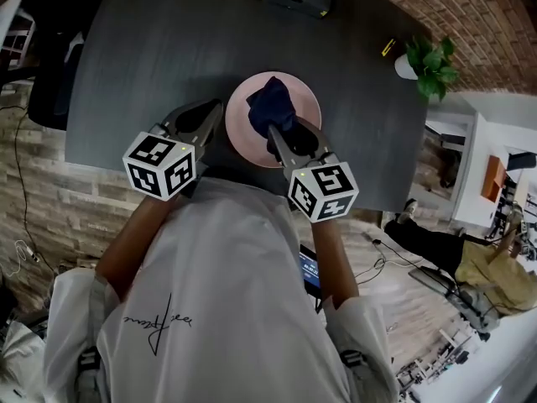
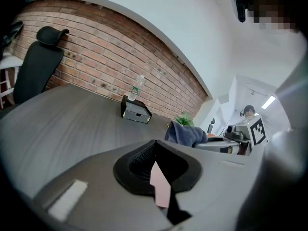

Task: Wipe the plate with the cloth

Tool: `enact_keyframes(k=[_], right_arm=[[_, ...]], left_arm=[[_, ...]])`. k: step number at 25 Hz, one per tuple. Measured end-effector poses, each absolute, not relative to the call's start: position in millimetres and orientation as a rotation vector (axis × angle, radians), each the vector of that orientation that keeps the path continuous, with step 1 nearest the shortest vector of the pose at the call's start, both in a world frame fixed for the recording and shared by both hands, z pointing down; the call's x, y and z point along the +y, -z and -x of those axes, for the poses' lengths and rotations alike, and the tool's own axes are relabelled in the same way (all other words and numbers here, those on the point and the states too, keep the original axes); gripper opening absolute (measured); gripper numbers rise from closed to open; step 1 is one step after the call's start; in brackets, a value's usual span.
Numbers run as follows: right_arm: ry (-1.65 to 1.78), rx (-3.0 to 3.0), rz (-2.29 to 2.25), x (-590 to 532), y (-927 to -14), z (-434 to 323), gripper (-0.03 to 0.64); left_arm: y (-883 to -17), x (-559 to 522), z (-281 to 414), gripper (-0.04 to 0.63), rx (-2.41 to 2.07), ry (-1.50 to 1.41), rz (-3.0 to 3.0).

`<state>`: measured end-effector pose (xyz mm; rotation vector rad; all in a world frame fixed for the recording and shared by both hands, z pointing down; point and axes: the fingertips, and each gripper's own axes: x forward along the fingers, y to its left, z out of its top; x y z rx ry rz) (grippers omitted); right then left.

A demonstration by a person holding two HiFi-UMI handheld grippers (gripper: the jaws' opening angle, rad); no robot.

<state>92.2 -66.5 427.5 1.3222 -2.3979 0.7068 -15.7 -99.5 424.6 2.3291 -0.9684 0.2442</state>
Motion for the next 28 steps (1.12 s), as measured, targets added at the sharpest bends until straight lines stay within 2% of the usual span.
enact_keyframes(k=[13, 28], right_arm=[[-0.689, -2.487, -1.474, -66.7, -381.5, -92.2, 0.121], [-0.667, -2.565, -1.349, -60.0, -370.0, -88.7, 0.115]], left_arm=[[-392.8, -97.0, 9.3, 0.006, -0.989, -0.164, -2.358], [-381.8, -90.5, -13.5, 0.011, -0.907, -0.159, -2.415]])
